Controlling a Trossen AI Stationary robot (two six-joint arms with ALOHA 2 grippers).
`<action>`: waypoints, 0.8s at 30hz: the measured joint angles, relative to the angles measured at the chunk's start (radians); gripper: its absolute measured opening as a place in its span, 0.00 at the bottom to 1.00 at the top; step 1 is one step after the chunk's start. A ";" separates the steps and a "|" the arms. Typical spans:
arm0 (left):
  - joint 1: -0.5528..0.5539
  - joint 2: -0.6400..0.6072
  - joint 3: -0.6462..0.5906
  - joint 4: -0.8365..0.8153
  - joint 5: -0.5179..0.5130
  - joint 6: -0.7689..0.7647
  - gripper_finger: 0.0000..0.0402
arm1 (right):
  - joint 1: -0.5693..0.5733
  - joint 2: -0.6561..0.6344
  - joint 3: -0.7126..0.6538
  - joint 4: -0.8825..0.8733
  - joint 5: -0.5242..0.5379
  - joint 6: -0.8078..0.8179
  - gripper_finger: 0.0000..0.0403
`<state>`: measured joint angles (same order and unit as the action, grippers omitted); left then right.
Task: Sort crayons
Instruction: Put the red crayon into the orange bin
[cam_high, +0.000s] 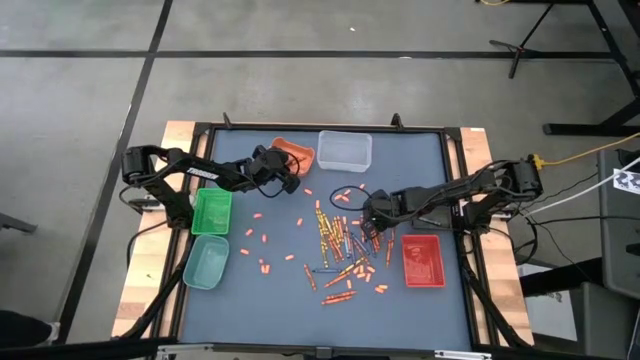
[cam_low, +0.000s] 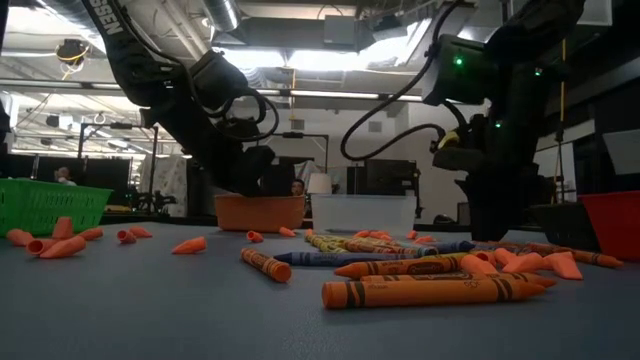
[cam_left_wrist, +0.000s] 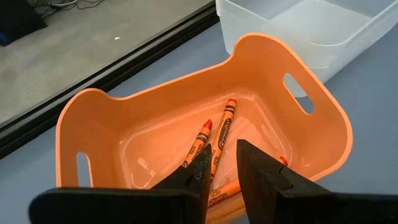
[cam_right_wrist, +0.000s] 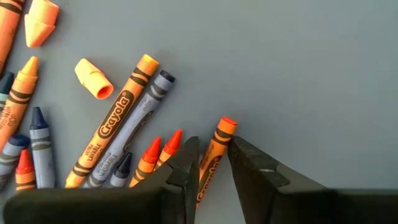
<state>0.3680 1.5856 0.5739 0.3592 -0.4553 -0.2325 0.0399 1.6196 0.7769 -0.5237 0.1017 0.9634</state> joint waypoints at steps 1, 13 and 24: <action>0.000 0.000 0.000 0.000 0.000 0.000 0.16 | 0.000 0.000 0.000 0.000 0.000 -0.001 0.21; 0.000 0.000 0.000 0.019 0.000 0.006 0.16 | -0.001 -0.008 -0.004 0.005 0.015 -0.052 0.03; 0.000 0.000 0.000 0.155 0.000 0.009 0.16 | -0.001 -0.075 -0.008 0.054 0.020 -0.140 0.03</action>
<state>0.3679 1.5856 0.5739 0.5144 -0.4549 -0.2237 0.0387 1.5444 0.7692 -0.4692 0.1215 0.8237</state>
